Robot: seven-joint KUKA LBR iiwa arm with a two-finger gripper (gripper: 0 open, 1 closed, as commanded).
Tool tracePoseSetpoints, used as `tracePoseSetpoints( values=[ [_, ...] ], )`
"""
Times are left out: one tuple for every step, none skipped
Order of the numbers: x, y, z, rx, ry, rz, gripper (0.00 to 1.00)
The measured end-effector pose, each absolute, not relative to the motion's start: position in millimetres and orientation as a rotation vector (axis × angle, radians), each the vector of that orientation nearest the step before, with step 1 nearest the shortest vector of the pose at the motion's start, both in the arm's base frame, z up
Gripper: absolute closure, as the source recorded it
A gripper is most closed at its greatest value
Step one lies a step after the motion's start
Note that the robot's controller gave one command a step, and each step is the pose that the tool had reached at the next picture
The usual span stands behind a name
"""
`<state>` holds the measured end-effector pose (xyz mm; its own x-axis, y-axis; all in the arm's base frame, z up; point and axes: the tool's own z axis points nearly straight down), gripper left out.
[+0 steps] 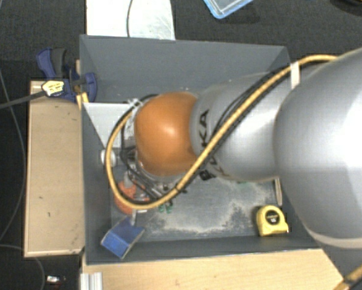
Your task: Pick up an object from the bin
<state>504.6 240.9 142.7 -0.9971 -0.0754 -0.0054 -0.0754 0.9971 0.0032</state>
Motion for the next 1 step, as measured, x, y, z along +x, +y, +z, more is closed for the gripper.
tracePoseSetpoints(
  values=[
    [482.9, 227.2, 111.9, -0.191, 3.125, 0.005, 0.0]
  ],
)
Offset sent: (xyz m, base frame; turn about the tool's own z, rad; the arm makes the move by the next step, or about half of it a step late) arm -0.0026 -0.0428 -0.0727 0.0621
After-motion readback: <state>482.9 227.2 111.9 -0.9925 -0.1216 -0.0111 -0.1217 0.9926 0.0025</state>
